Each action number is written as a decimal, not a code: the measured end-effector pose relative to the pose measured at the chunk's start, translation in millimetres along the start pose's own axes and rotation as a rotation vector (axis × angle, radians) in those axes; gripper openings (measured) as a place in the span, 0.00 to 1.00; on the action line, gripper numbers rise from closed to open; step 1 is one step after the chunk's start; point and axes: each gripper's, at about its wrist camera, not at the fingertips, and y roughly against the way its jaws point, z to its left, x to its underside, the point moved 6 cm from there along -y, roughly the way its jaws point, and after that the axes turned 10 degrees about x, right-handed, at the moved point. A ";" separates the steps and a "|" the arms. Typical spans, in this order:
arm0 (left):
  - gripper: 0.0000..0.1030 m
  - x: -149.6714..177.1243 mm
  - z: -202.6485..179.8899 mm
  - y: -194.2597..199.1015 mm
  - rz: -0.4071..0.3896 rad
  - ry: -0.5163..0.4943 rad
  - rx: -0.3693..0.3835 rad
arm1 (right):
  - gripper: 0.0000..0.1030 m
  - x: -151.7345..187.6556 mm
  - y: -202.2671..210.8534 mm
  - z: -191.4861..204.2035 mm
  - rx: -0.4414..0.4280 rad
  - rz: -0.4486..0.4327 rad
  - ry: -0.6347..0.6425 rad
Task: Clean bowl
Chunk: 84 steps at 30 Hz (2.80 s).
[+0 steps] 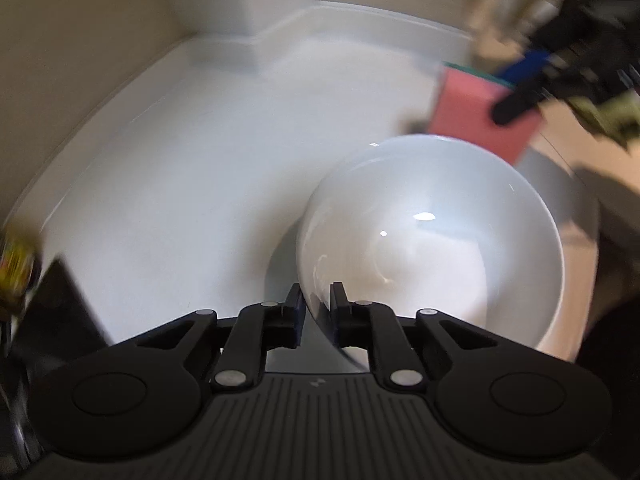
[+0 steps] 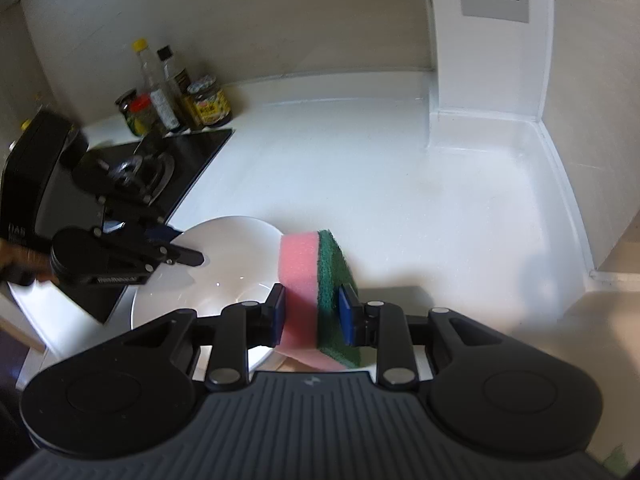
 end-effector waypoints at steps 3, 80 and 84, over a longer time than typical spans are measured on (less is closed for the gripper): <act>0.14 -9.8 -1.5 -0.8 0.011 -0.102 0.041 | 0.23 -4.6 -3.8 -0.2 -0.004 0.001 0.020; 0.16 -8.9 -28.8 2.1 0.008 -0.064 -0.011 | 0.23 -6.0 -2.3 -10.6 0.032 -0.014 0.008; 0.16 -7.6 -18.3 9.8 -0.029 0.136 -0.026 | 0.23 -5.3 -2.6 -11.2 0.029 -0.021 -0.013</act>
